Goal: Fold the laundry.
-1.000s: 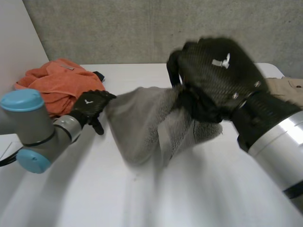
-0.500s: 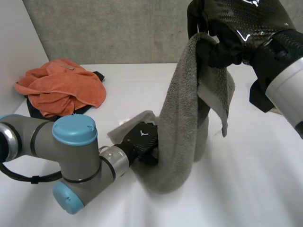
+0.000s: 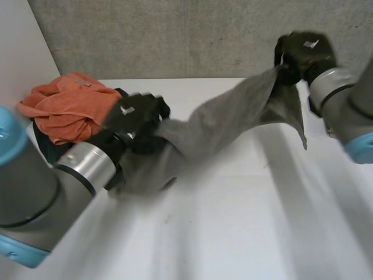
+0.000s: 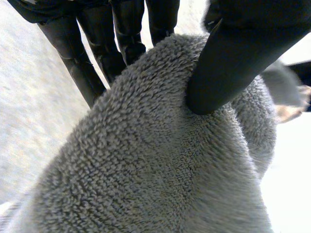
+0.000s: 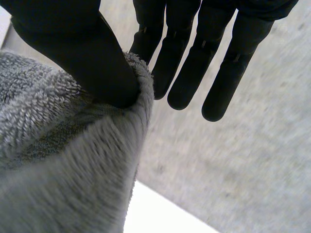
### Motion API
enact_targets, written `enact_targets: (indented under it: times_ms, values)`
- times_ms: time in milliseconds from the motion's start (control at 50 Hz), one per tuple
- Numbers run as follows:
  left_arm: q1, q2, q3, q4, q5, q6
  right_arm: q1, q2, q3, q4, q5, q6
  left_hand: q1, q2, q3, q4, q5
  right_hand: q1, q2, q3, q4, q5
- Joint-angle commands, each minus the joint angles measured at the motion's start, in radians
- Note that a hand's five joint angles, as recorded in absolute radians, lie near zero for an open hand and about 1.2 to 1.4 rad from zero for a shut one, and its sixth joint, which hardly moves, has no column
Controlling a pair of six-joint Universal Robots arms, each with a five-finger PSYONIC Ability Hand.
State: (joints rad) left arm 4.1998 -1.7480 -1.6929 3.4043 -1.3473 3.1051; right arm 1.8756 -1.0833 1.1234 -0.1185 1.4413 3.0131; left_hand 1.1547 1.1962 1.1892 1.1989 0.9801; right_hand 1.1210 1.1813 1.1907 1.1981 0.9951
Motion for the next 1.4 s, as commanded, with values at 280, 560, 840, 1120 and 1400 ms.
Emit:
enact_targets:
  times_ms: [280, 560, 840, 1120, 1400]
  values:
    - [0.029, -0.398, 0.378, -0.011, -0.247, 0.231, 0.129, 0.458, -0.275, -0.165, 0.283, -0.186, -0.980, -1.022, -1.015, -1.024, -0.980, -0.947, -1.007, -1.016, -1.024, -0.995]
    - [0.109, 0.037, -0.064, -0.065, -0.164, 0.211, 0.097, 0.025, 0.116, -0.069, 0.119, -0.267, -0.865, -0.907, -0.900, -0.910, -0.865, -0.947, -1.007, -1.016, -1.024, -0.995]
    - [0.011, -0.031, -0.272, -0.019, -0.113, 0.126, 0.048, -0.193, 0.484, 0.100, 0.005, -0.289, -0.806, -0.848, -0.841, -0.850, -0.806, -0.938, -0.998, -1.008, -1.015, -0.987]
    - [-0.099, -0.329, -0.035, 0.089, -0.277, 0.132, 0.016, -0.175, 0.618, 0.060, -0.055, -0.232, -0.888, -0.930, -0.923, -0.933, -0.888, -0.902, -0.963, -0.972, -0.979, -0.951]
    - [-0.055, -0.291, 0.042, 0.049, -0.320, 0.129, 0.020, -0.133, 0.621, 0.014, -0.055, -0.229, 0.242, 0.200, 0.207, 0.197, 0.242, -0.905, -0.966, -0.975, -0.982, -0.954]
